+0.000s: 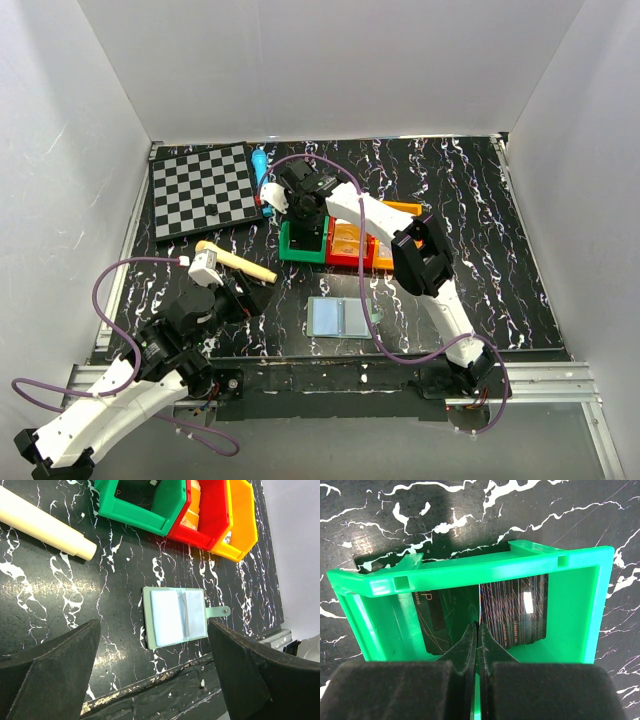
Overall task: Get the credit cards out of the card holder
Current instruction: Place the credit card in the storage box.
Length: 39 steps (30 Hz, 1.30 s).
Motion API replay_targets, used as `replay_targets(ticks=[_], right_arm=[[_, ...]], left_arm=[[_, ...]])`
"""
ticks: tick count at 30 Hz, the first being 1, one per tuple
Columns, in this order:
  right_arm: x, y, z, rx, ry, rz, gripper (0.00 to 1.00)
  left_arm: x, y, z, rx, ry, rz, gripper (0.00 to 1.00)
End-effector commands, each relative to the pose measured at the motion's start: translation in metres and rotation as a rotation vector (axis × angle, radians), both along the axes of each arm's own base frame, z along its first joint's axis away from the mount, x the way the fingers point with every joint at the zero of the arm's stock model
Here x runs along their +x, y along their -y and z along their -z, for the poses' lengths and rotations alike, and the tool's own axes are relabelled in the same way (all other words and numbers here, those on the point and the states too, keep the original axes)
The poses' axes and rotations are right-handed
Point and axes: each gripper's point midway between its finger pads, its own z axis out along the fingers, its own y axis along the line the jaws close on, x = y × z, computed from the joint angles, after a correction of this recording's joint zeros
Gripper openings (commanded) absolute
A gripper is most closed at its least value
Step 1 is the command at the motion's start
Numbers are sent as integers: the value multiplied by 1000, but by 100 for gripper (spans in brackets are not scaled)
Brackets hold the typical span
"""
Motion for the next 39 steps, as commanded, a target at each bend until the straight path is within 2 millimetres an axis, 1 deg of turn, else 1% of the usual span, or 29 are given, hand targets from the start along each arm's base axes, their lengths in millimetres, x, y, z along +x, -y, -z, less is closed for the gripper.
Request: replay_targets(ticks=[1, 4, 5, 9, 15, 19, 22, 24, 25, 29, 32, 34, 37, 39], right_arm=[[11, 8, 15, -41, 17, 20, 1], [8, 7, 10, -29, 17, 20, 1], [3, 2, 5, -5, 8, 1, 1], [-7, -3, -8, 37, -4, -23, 1], [-25, -6, -17, 44, 3, -55, 1], [-42, -10, -15, 54, -39, -86, 1], [-52, -11, -7, 38, -69, -104, 1], [-54, -10, -2, 26, -84, -101, 1], [-54, -9, 2, 19, -89, -96, 1], [-42, -3, 11, -29, -56, -48, 1], [-33, -2, 10, -38, -31, -14, 1], [-24, 1, 8, -47, 4, 19, 1], [-14, 1, 1, -39, 38, 49, 1], [-11, -1, 1, -38, 43, 49, 1]], left_arm=[[1, 1, -2, -7, 6, 2, 88], [1, 1, -4, -11, 10, 3, 88], [1, 2, -4, -11, 10, 3, 88], [1, 2, -4, -16, 14, 4, 88], [1, 4, -5, -25, 17, 12, 88], [2, 6, -6, -26, 17, 16, 88], [3, 8, -6, -24, 19, 22, 88], [3, 8, -6, -23, 20, 21, 88], [3, 9, -6, -22, 19, 24, 88], [4, 10, -5, -19, 17, 28, 88], [4, 10, -5, -20, 16, 27, 88], [3, 10, -5, -21, 15, 30, 88], [3, 10, -4, -20, 14, 30, 88], [3, 10, -3, -23, 13, 30, 88]])
